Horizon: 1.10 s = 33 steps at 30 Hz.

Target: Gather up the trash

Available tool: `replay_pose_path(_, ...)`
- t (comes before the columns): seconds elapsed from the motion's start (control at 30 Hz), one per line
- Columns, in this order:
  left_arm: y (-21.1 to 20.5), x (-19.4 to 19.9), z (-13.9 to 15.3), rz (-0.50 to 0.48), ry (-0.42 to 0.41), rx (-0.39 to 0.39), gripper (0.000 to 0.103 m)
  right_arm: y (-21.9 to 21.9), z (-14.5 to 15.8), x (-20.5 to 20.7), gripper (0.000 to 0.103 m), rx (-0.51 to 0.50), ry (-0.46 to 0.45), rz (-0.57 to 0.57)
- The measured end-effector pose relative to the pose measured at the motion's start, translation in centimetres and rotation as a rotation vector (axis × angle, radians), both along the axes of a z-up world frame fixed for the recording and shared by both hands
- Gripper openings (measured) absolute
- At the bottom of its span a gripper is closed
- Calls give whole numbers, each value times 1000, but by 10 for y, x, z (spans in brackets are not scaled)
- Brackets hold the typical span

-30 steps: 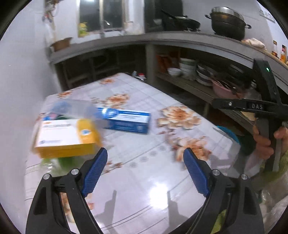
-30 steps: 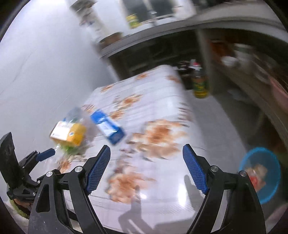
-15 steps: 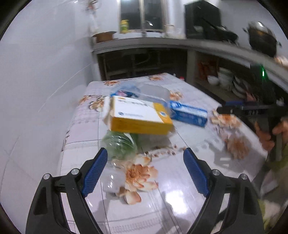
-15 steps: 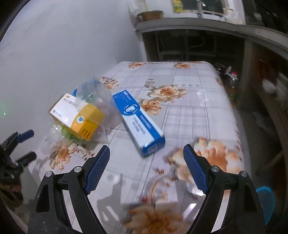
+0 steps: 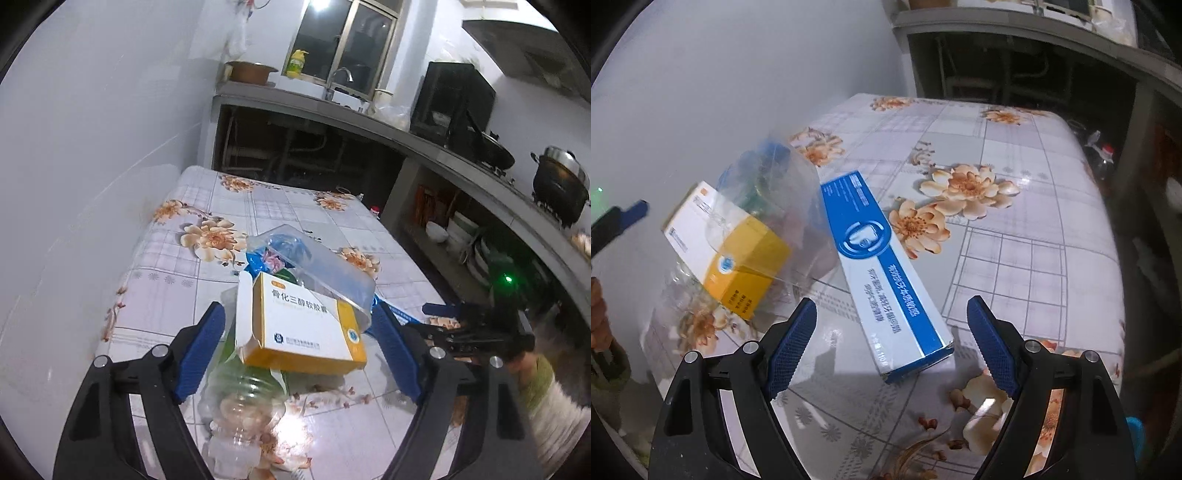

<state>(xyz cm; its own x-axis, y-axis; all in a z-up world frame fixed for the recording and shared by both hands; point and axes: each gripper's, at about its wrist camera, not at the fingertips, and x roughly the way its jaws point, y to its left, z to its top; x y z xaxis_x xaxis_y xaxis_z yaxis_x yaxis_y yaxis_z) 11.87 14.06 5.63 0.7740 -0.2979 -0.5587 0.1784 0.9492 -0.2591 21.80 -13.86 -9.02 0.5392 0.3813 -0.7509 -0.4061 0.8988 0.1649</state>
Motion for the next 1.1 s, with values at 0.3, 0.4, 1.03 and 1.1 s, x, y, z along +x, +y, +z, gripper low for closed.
replay_pose_path(0.3, 14, 26, -20, 77, 119, -13, 65, -11, 31, -11, 80, 232, -3, 41)
replay_pose_path(0.4, 19, 35, -29, 106, 175, -31, 56, -6, 35, -12, 80, 270, 3, 52)
replay_pose_path(1.03, 37, 25, -13, 90, 152, -148, 11, 0, 24, -29, 80, 208, 13, 25)
replay_pose_path(1.1, 38, 18, -5, 81, 136, -151, 11, -2, 23, -32, 80, 208, 14, 21)
